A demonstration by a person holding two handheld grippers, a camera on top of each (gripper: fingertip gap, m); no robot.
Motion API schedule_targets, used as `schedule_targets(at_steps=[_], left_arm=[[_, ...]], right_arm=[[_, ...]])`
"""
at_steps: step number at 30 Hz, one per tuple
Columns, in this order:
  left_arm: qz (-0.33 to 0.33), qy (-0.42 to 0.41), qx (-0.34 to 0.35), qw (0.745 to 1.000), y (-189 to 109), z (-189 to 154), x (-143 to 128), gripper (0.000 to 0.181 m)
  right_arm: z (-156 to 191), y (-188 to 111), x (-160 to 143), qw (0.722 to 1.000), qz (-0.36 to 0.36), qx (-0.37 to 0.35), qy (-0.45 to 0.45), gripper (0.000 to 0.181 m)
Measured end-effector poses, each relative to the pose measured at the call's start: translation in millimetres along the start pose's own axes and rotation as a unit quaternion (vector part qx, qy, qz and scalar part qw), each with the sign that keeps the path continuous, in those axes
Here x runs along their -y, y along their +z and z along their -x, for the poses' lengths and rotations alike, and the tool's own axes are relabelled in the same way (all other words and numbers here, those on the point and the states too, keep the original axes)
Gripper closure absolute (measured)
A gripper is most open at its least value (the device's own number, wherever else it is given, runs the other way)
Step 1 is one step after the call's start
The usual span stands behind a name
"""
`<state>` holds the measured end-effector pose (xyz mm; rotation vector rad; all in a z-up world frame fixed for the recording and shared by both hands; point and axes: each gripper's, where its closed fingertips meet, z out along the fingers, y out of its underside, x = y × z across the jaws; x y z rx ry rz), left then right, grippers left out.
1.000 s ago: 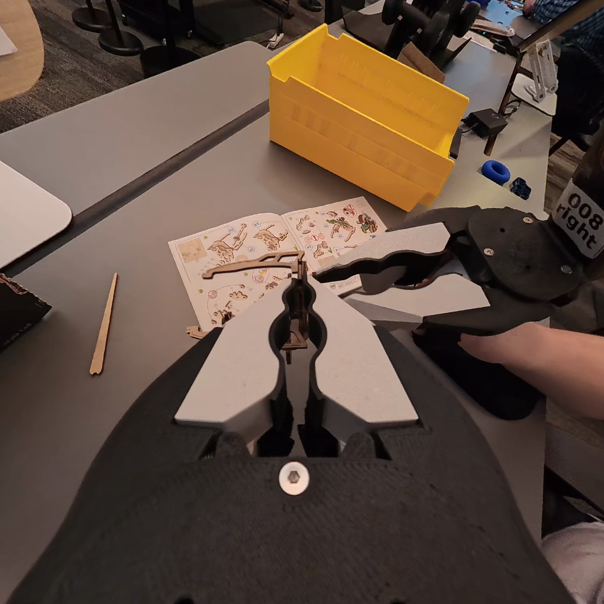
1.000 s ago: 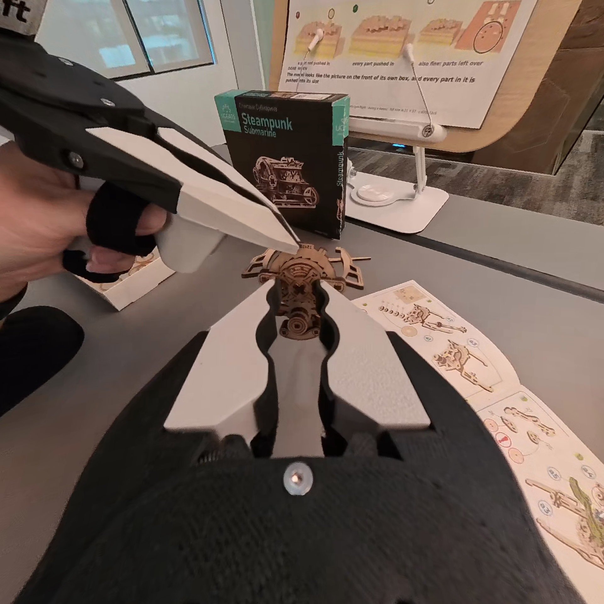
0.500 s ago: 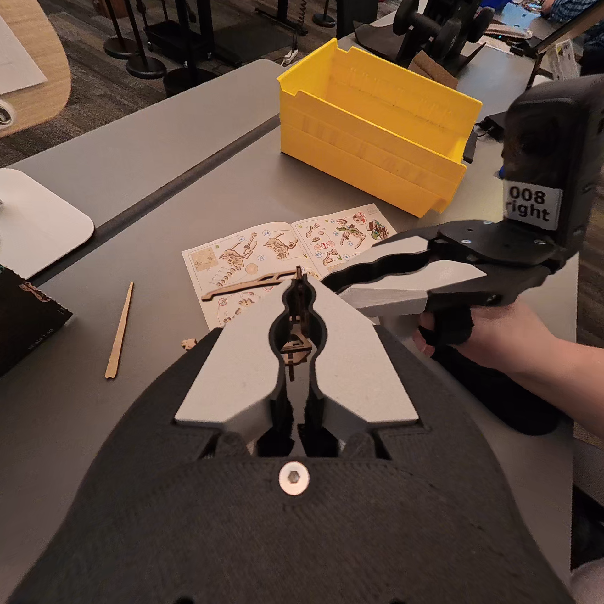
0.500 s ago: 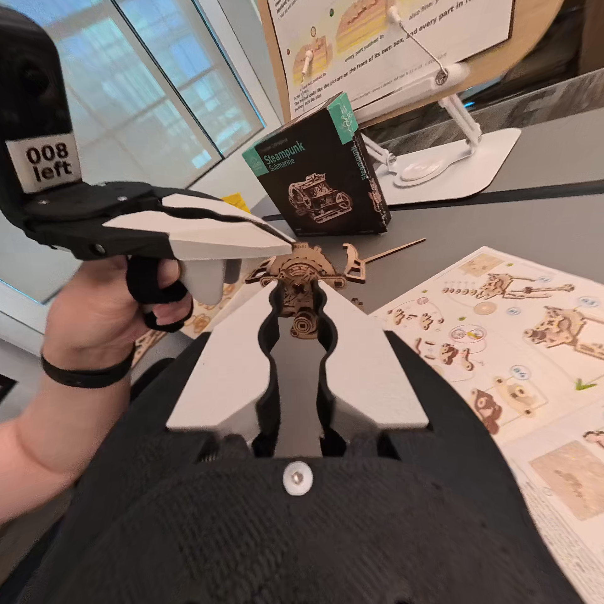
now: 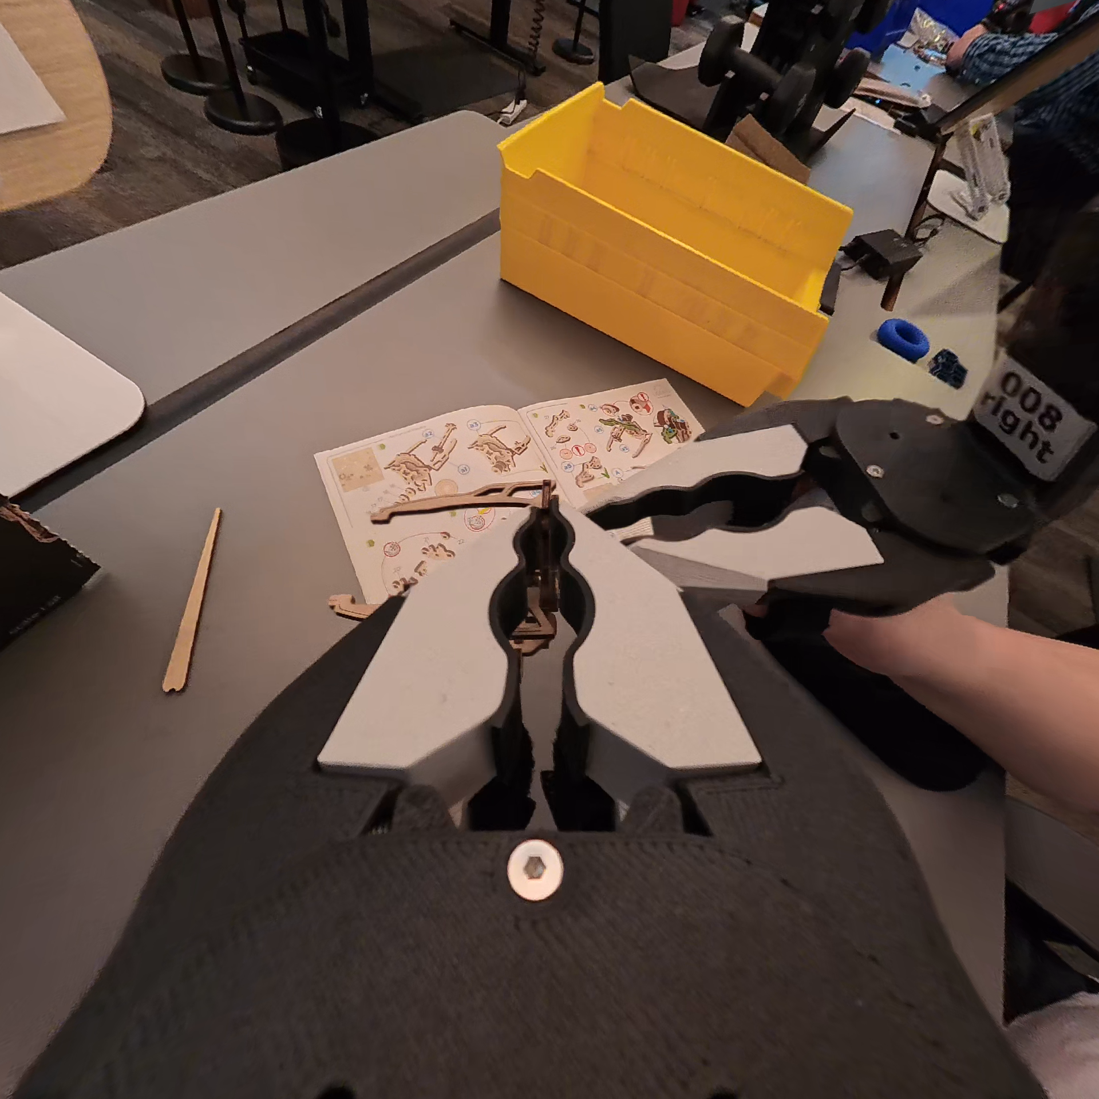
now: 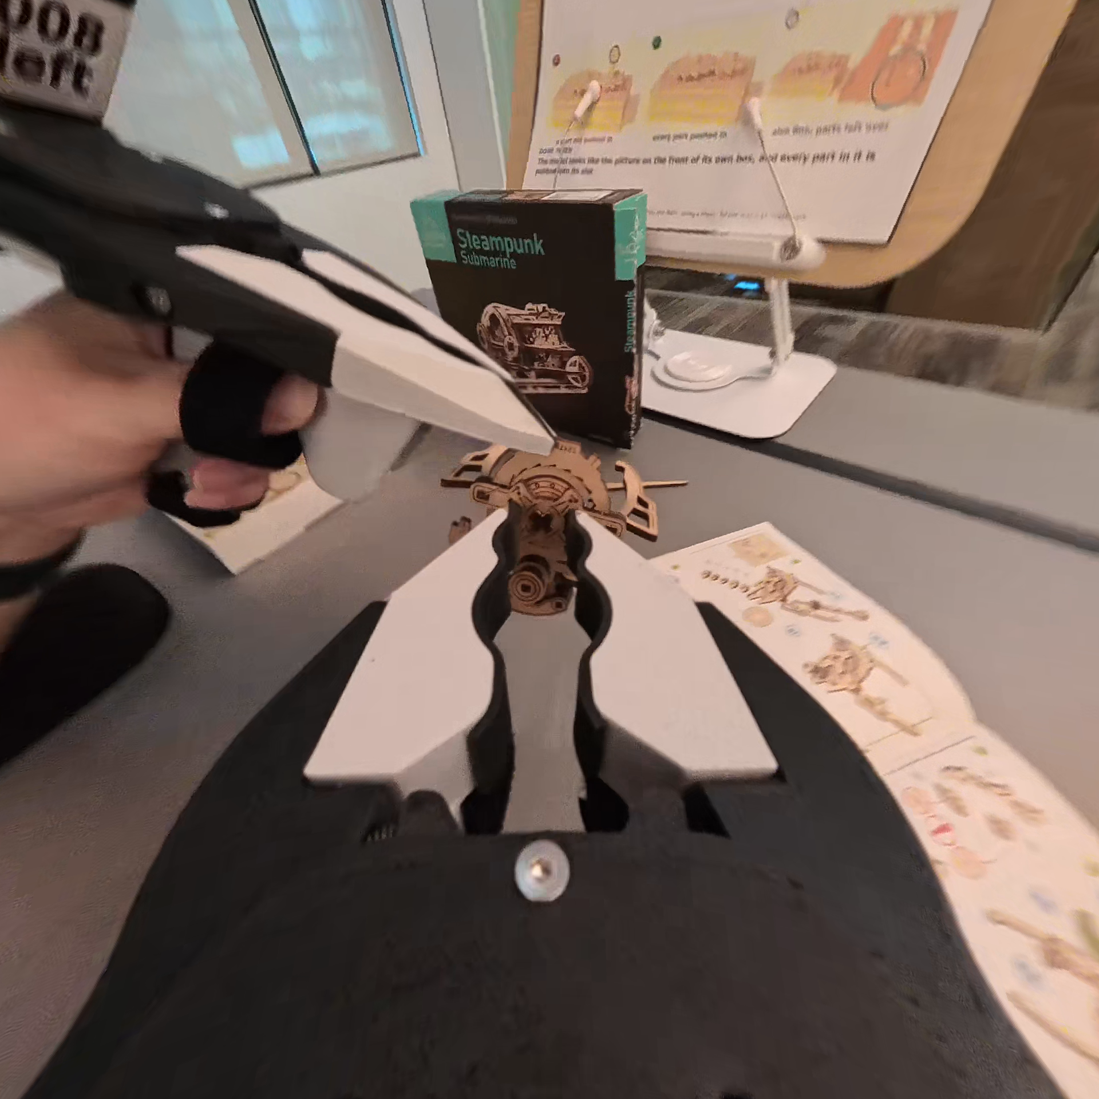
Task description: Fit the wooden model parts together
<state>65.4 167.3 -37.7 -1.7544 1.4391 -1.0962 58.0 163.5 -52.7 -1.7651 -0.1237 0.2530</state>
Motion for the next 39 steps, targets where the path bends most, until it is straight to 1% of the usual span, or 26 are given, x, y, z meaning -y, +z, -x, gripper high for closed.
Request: schedule_targets(at_steps=[1,7,9,11,13,16,18,20,21,22,23,24,25,26,27,28,30,31,32,33,35,39], left_arm=[[-0.001,-0.002,-0.004,1.000,-0.8,-0.4,0.4,0.181],[-0.002,-0.013,-0.021,1.000,-2.6,-2.8,1.1,0.181],[-0.004,-0.014,-0.027,1.000,-2.7,-4.3,1.8,0.181],[-0.011,-0.007,-0.026,1.000,-2.6,-4.9,3.5,0.181],[-0.015,0.003,-0.017,1.000,-2.8,-4.1,4.7,0.181],[-0.016,0.010,-0.006,1.000,-3.1,-2.8,5.3,0.181],[-0.015,0.006,-0.005,1.000,-1.5,-2.2,4.1,0.181],[-0.013,0.003,-0.008,1.000,-0.3,-1.8,2.4,0.181],[-0.012,0.000,-0.015,1.000,-0.9,-2.5,2.2,0.181],[-0.011,-0.006,-0.025,1.000,-2.1,-3.6,2.7,0.181],[-0.008,-0.014,-0.034,0.999,-3.6,-4.3,2.3,0.181],[-0.002,-0.022,-0.043,0.999,-4.6,-4.2,0.7,0.181],[0.005,-0.028,-0.050,0.998,-5.0,-3.4,-1.5,0.181],[0.010,-0.035,-0.060,0.998,-5.1,-3.7,-3.4,0.181],[0.010,-0.046,-0.073,0.996,-5.1,-5.1,-4.1,0.181],[0.009,-0.057,-0.087,0.994,-4.9,-7.5,-3.8,0.181],[0.016,-0.074,-0.114,0.991,-4.1,-13.3,-5.9,0.181],[0.023,-0.074,-0.116,0.990,-3.0,-13.6,-8.3,0.181],[0.026,-0.070,-0.114,0.991,-2.2,-13.0,-9.7,0.181],[0.025,-0.069,-0.114,0.991,-2.1,-13.2,-9.7,0.181],[0.023,-0.072,-0.120,0.990,-3.4,-14.4,-8.2,0.181],[0.035,-0.068,-0.127,0.989,-3.4,-16.3,-11.5,0.181]], right_arm=[[-0.2,-0.4,0.7,1.000,0.000,-0.008,-0.028,0.168],[-0.8,-3.4,2.5,0.988,0.007,-0.034,-0.152,0.168],[-2.1,-4.8,3.5,0.984,0.007,-0.043,-0.172,0.168],[-2.6,-5.4,5.1,0.990,0.000,-0.038,-0.133,0.168],[-2.3,-4.9,6.5,0.999,-0.014,-0.010,-0.030,0.169],[-4.5,-5.6,8.1,0.992,-0.038,0.038,0.113,0.168],[-5.3,-6.0,6.8,0.984,-0.045,0.053,0.161,0.168],[-3.0,-5.6,4.6,0.984,-0.045,0.062,0.159,0.168],[0.0,-6.4,5.5,0.987,-0.050,0.071,0.137,0.169],[4.4,-8.2,6.2,0.989,-0.049,0.084,0.108,0.166],[8.2,-11.4,7.7,0.992,-0.049,0.093,0.074,0.155],[6.2,-14.7,10.1,0.995,-0.050,0.082,0.031,0.140],[1.4,-18.0,12.1,0.997,-0.048,0.059,-0.032,0.135],[-4.0,-20.7,13.5,0.993,-0.042,0.031,-0.107,0.134],[-3.9,-22.2,13.5,0.981,-0.032,0.016,-0.189,0.133],[0.6,-22.1,11.1,0.962,-0.020,0.014,-0.272,0.135],[2.8,-19.0,4.0,0.909,0.011,-0.013,-0.417,0.138],[6.3,-17.9,1.4,0.883,0.020,-0.015,-0.468,0.141],[10.1,-17.8,1.7,0.867,0.020,-0.015,-0.498,0.147],[12.6,-17.7,2.6,0.862,0.020,-0.013,-0.507,0.148],[15.5,-17.7,1.7,0.862,0.024,0.000,-0.506,0.154],[17.0,-18.2,-3.5,0.851,0.040,0.014,-0.524,0.157]])
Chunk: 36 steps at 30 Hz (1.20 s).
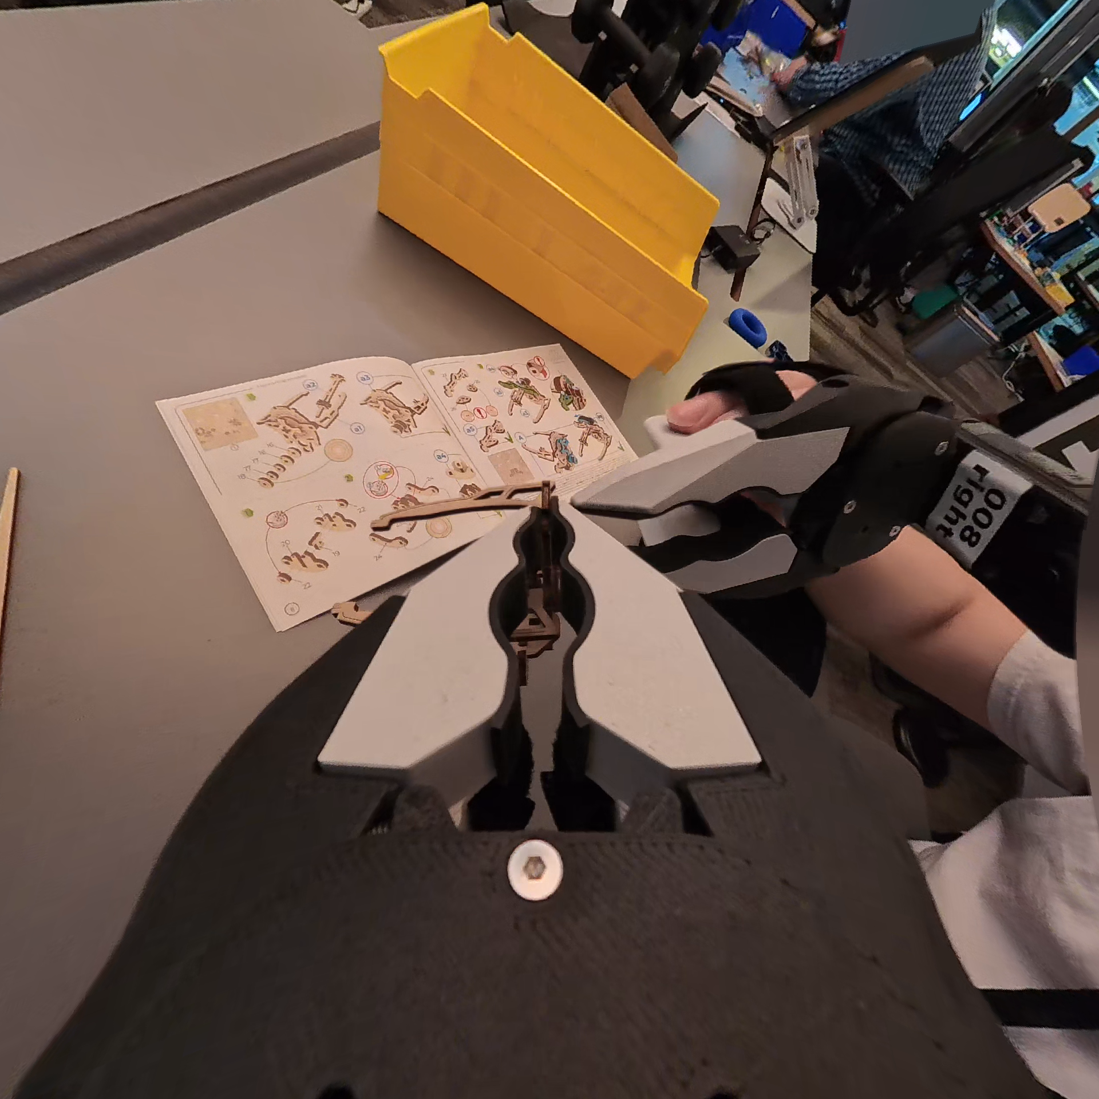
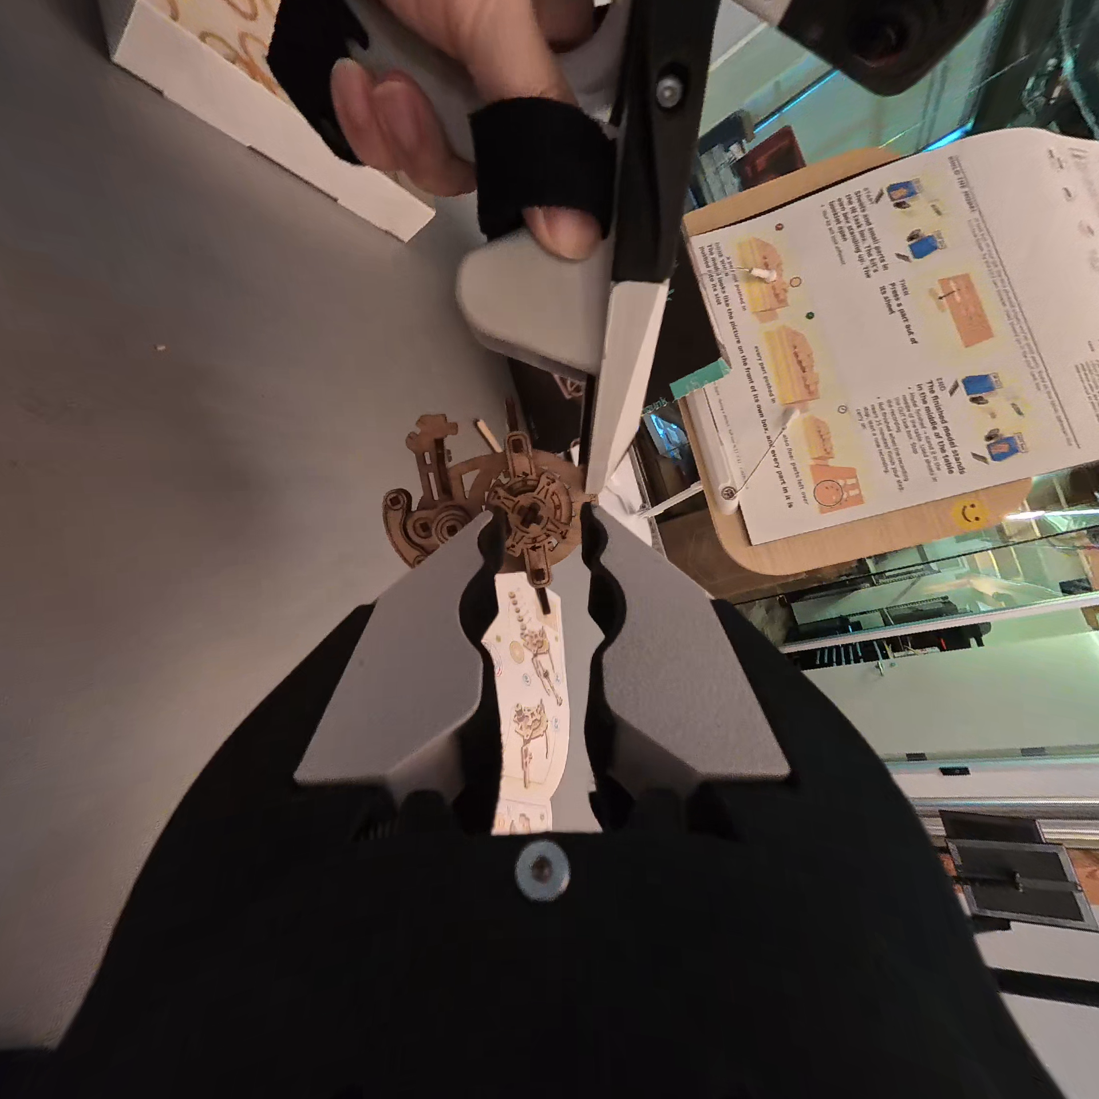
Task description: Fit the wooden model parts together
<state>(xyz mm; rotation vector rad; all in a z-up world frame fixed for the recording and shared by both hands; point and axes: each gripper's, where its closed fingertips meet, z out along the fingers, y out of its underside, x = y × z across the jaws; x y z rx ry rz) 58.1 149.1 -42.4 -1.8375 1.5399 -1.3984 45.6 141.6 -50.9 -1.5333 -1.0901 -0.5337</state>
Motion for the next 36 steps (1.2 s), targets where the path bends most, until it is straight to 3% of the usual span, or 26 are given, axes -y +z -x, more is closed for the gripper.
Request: schedule_targets(at_steps=[5,9,14,16,19,25,28,31,36], left_arm=[[0.007,0.014,0.014,1.000,3.6,1.7,-2.8,0.181],[-0.003,0.016,0.016,1.000,2.2,0.4,0.4,0.181],[-0.013,0.019,0.011,1.000,0.3,-2.3,4.0,0.181],[-0.031,0.025,0.010,0.999,-1.0,-3.2,9.5,0.180],[-0.064,0.036,0.040,0.996,-12.8,4.7,22.3,0.153],[-0.059,0.025,0.012,0.998,-35.0,-12.4,25.1,0.162],[-0.051,0.068,0.022,0.996,-22.2,-21.7,21.7,0.160],[-0.046,0.150,0.085,0.984,-9.2,-16.8,19.9,0.159],[-0.050,0.224,0.134,0.964,-3.5,-17.0,20.6,0.170]], right_arm=[[7.7,3.1,-3.0,0.999,0.026,0.038,0.020,0.166],[4.5,2.1,4.1,0.993,0.004,0.044,0.107,0.167],[0.7,-0.4,6.7,0.988,-0.011,0.034,0.149,0.167],[-1.6,-1.4,3.4,0.993,0.001,0.013,0.116,0.168],[-2.2,-1.9,-4.1,0.996,0.022,-0.011,0.083,0.168],[-34.7,-16.7,-23.6,0.988,0.059,-0.124,0.075,0.168],[-44.5,-24.9,-21.8,0.984,0.044,-0.144,0.099,0.168],[-45.9,-27.5,-20.7,0.983,0.045,-0.154,0.091,0.168],[-42.8,-26.6,-15.3,0.984,0.044,-0.158,0.067,0.168]])
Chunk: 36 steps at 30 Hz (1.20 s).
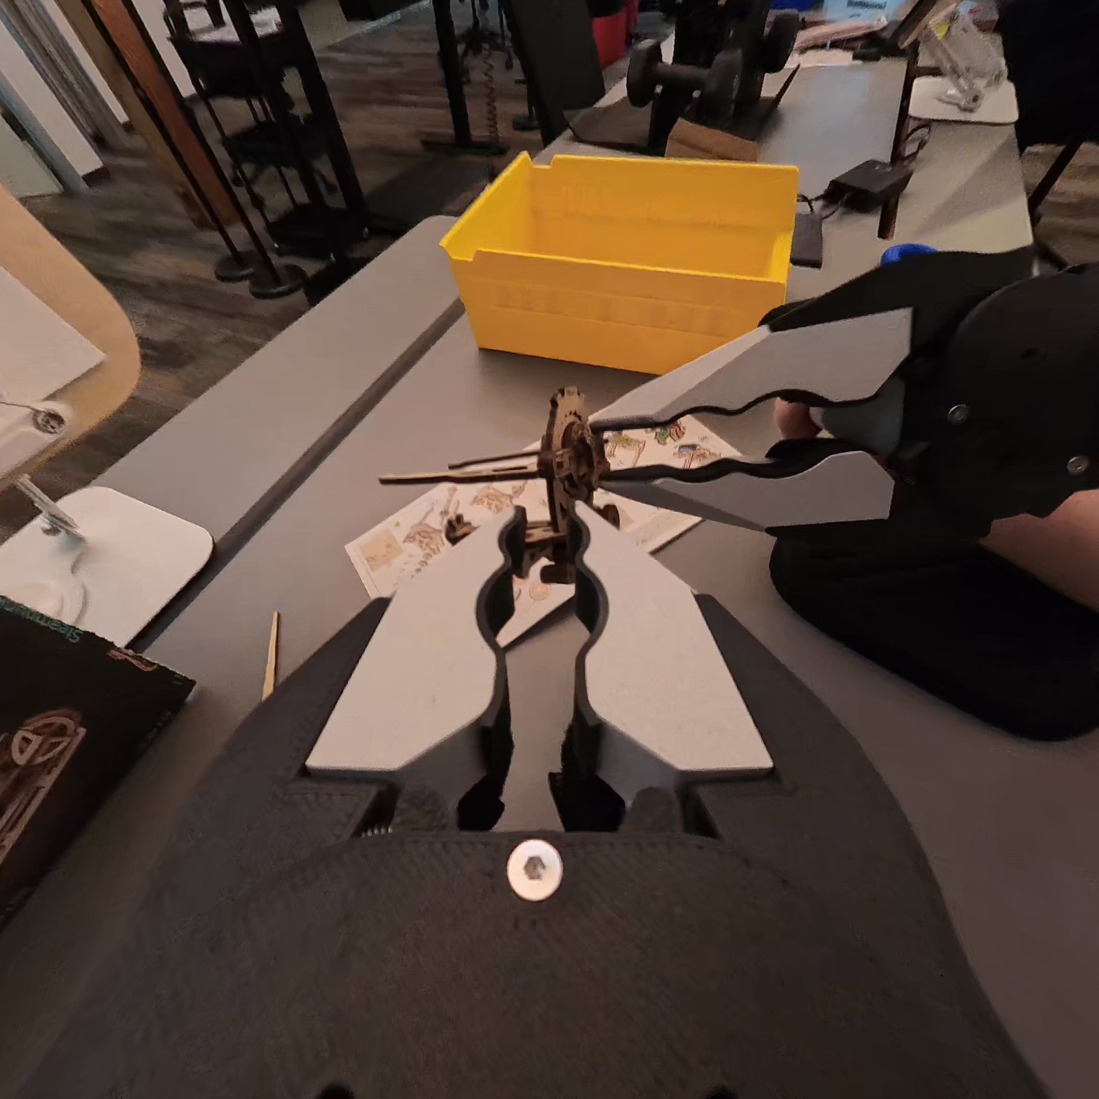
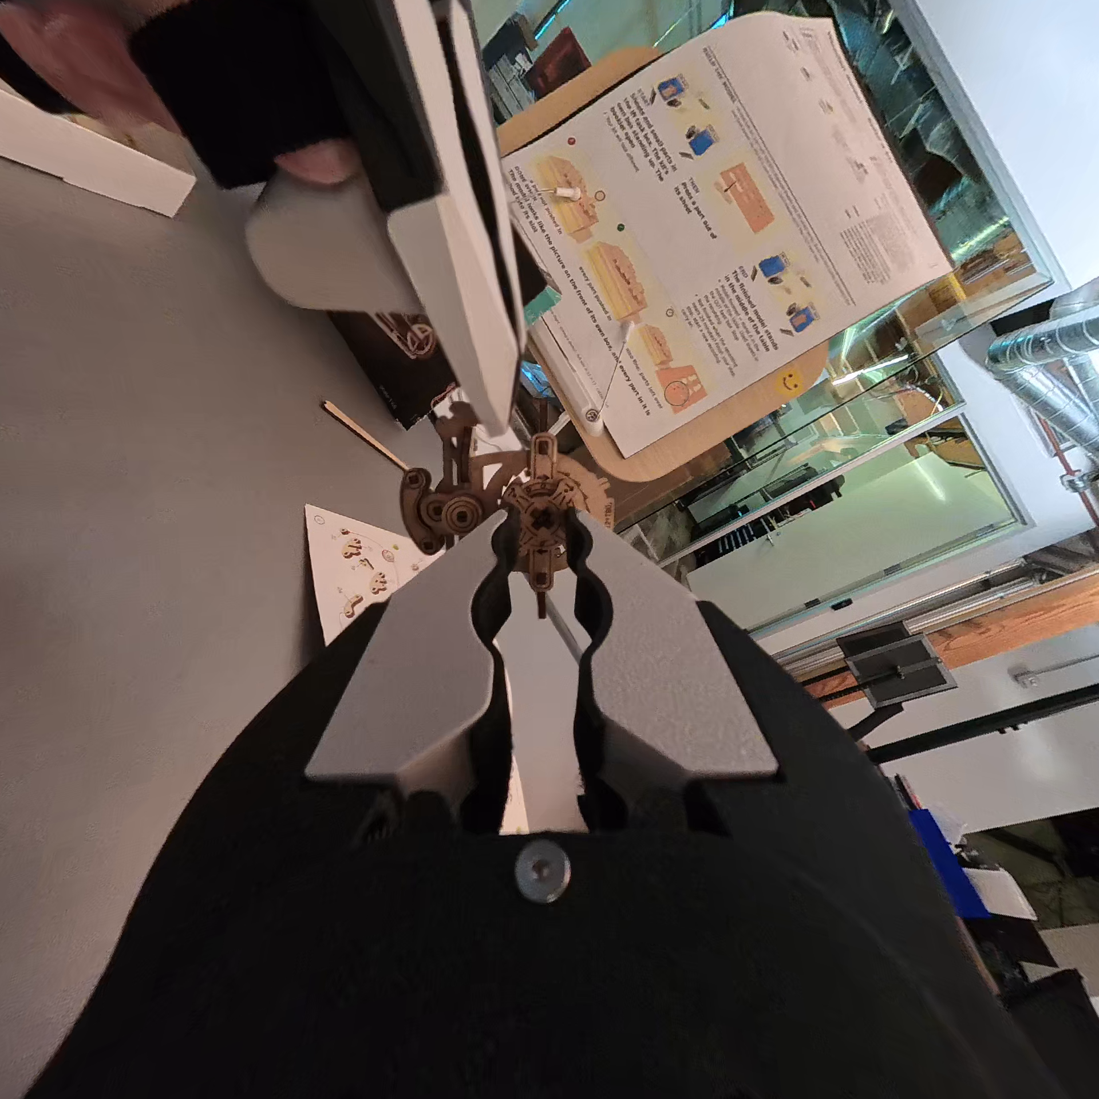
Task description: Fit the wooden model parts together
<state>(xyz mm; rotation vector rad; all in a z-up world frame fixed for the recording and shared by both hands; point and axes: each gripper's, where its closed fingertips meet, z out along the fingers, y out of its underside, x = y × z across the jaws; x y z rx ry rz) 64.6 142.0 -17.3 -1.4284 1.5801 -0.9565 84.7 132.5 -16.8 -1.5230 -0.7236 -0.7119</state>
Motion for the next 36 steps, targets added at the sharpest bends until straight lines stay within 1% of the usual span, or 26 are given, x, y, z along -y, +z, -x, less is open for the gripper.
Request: schedule_targets(at_steps=[1,4,7,8,9,10,12,16,19,22,24,27,28,29,31,33,36], left_arm=[[0.010,-0.005,-0.004,1.000,1.5,-0.7,-3.0,0.168],[0.002,-0.036,-0.036,0.999,3.5,-6.4,-2.6,0.166],[0.019,-0.048,-0.043,0.998,5.9,-5.2,-8.9,0.163],[0.022,-0.045,-0.044,0.998,6.7,-5.5,-10.4,0.164],[0.023,-0.041,-0.045,0.998,6.9,-6.0,-11.2,0.174],[0.022,-0.037,-0.048,0.998,6.8,-7.0,-11.4,0.178],[0.025,-0.035,-0.051,0.998,6.6,-7.9,-12.1,0.181],[0.022,-0.038,-0.059,0.997,5.3,-10.0,-10.6,0.181],[0.009,-0.049,-0.060,0.997,4.8,-10.6,-6.2,0.181],[0.010,-0.053,-0.056,0.997,6.1,-10.1,-7.4,0.181],[0.015,-0.058,-0.059,0.996,5.9,-9.8,-8.7,0.181],[0.024,-0.061,-0.063,0.996,5.1,-9.9,-11.0,0.181],[0.030,-0.060,-0.064,0.996,5.4,-10.3,-12.7,0.181],[0.039,-0.057,-0.067,0.995,6.1,-11.7,-15.3,0.181],[0.052,-0.050,-0.066,0.995,7.5,-12.7,-19.4,0.181],[0.058,-0.044,-0.061,0.995,8.7,-12.1,-22.0,0.181],[0.051,-0.057,-0.072,0.994,8.7,-14.1,-20.1,0.181]], right_arm=[[0.3,-0.1,1.5,1.000,-0.002,0.000,-0.004,0.168],[3.3,-0.4,7.1,1.000,-0.012,0.001,-0.015,0.168],[6.2,-1.3,11.6,0.999,-0.021,-0.001,-0.026,0.168],[6.8,-1.2,11.8,0.999,-0.021,-0.001,-0.029,0.168],[7.7,-1.0,12.3,0.999,-0.022,0.000,-0.029,0.168],[7.9,-0.7,11.9,0.999,-0.021,0.000,-0.029,0.168],[8.7,0.1,9.6,1.000,-0.017,0.004,-0.021,0.168],[6.6,-0.7,10.4,0.997,-0.030,0.022,0.061,0.167],[2.1,-0.9,11.4,0.986,-0.047,0.037,0.157,0.168],[2.8,0.6,9.4,0.975,-0.050,0.050,0.212,0.168],[4.6,1.1,9.3,0.977,-0.051,0.057,0.198,0.167],[7.6,0.5,10.3,0.991,-0.046,0.046,0.113,0.164],[10.7,0.9,11.5,0.994,-0.044,0.046,0.088,0.156],[12.4,1.6,11.2,0.996,-0.038,0.040,0.066,0.152],[16.9,3.5,9.1,0.998,-0.026,0.038,0.039,0.158],[18.6,4.4,6.8,0.998,-0.017,0.045,0.049,0.158],[16.2,2.1,7.3,0.995,-0.025,0.055,0.084,0.158]])
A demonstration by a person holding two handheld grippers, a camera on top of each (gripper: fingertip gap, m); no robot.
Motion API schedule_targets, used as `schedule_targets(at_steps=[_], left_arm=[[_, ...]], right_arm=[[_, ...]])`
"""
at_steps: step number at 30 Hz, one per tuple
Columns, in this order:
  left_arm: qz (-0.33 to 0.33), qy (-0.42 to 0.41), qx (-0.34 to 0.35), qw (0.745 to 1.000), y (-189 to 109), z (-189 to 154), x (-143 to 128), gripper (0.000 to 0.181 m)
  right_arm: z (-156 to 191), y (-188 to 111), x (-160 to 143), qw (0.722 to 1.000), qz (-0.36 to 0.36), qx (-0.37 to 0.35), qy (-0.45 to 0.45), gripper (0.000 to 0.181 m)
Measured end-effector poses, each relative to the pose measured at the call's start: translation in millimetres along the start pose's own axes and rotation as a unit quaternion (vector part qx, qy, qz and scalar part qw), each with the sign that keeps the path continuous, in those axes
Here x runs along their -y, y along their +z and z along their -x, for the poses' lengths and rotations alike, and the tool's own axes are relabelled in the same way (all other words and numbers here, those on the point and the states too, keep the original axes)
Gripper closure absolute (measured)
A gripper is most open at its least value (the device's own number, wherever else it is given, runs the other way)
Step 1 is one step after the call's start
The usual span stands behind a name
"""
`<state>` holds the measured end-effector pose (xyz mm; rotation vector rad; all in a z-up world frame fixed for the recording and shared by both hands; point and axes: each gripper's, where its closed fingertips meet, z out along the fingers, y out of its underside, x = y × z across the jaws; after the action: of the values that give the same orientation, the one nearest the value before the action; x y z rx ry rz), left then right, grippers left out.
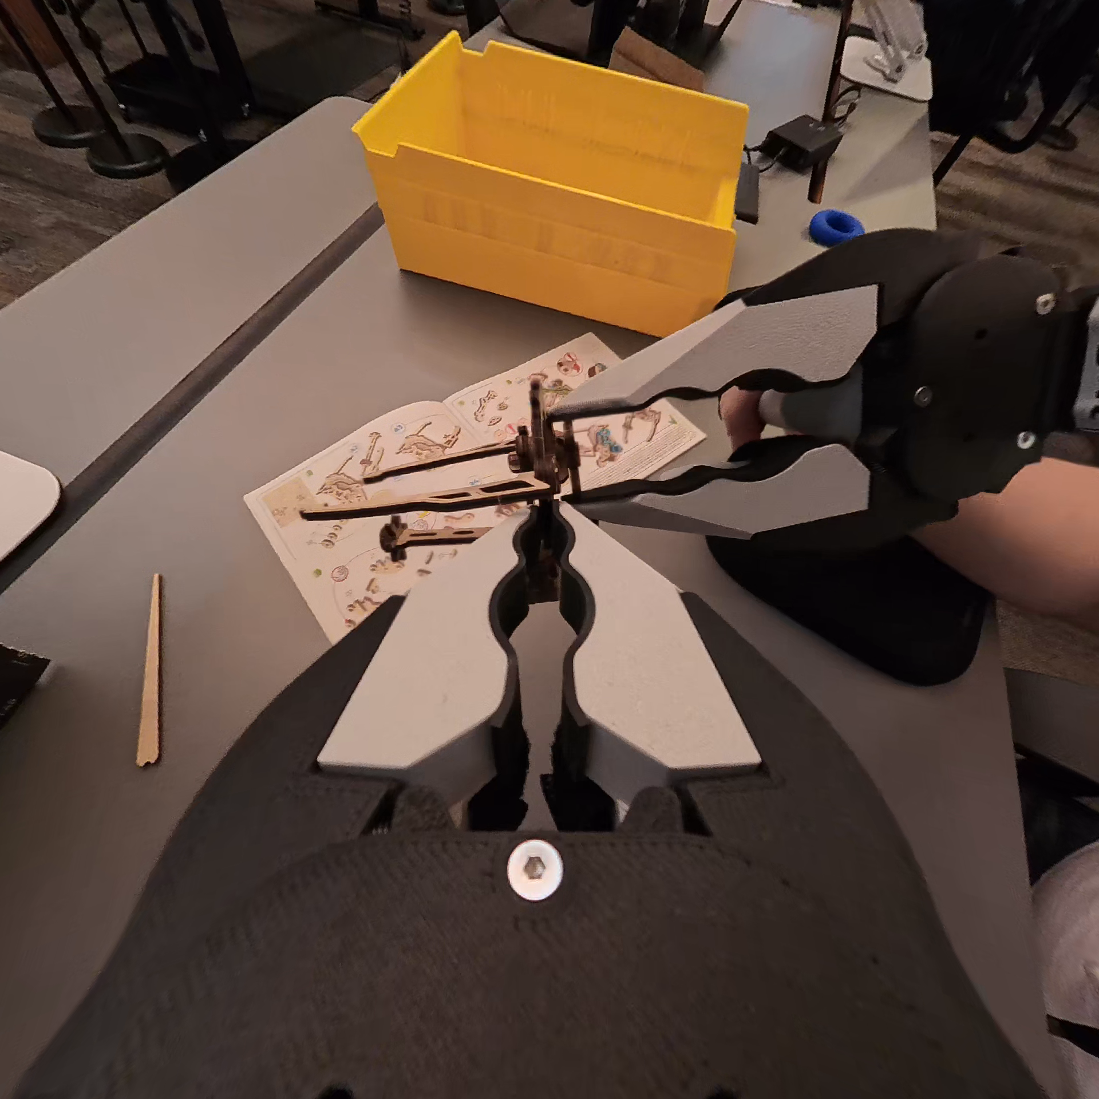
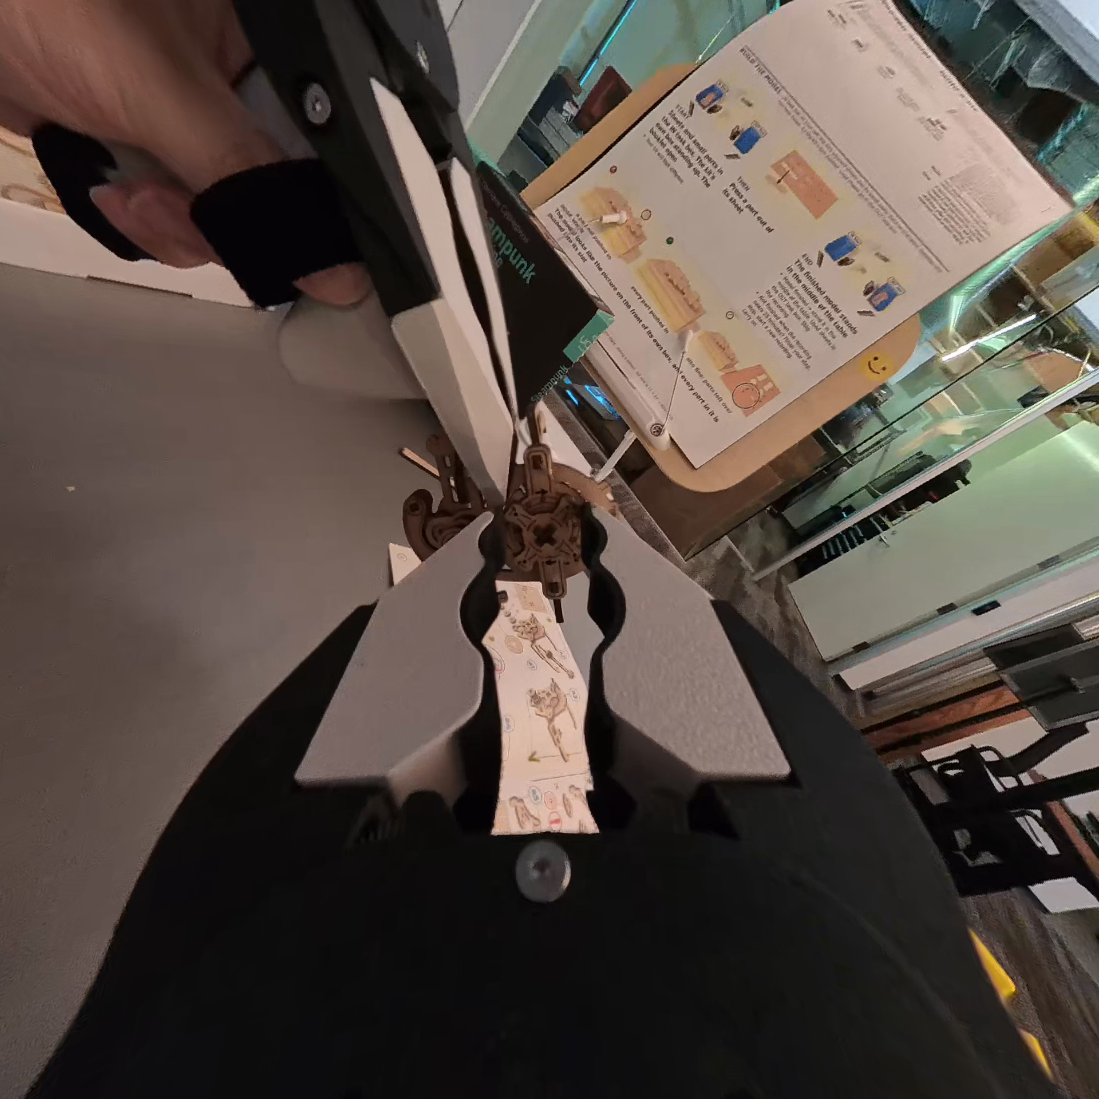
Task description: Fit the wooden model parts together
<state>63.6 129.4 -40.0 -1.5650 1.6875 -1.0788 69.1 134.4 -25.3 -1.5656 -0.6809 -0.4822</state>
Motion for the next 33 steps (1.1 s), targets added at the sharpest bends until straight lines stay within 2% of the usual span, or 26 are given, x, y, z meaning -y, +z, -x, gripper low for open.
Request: schedule_targets(at_steps=[4,11,17,20,33], left_arm=[[-0.008,-0.003,-0.002,1.000,-0.2,-1.5,2.6,0.181],[-0.028,-0.001,0.005,1.000,-1.7,-1.4,8.7,0.181],[-0.019,0.002,-0.004,1.000,-0.8,-2.6,5.5,0.181],[-0.014,0.016,0.003,1.000,-0.2,-2.6,4.4,0.181],[-0.031,0.031,0.003,0.999,-1.7,-5.7,10.1,0.181]], right_arm=[[-2.3,-1.3,1.0,1.000,-0.002,-0.007,0.013,0.158],[-6.9,-0.9,2.9,0.990,-0.025,0.014,0.137,0.162],[-3.4,-3.6,1.2,1.000,-0.009,-0.003,0.005,0.160],[-6.2,-4.6,0.1,0.999,-0.002,-0.021,-0.025,0.151],[-9.8,-7.2,-0.6,0.995,-0.010,0.002,0.096,0.158]])
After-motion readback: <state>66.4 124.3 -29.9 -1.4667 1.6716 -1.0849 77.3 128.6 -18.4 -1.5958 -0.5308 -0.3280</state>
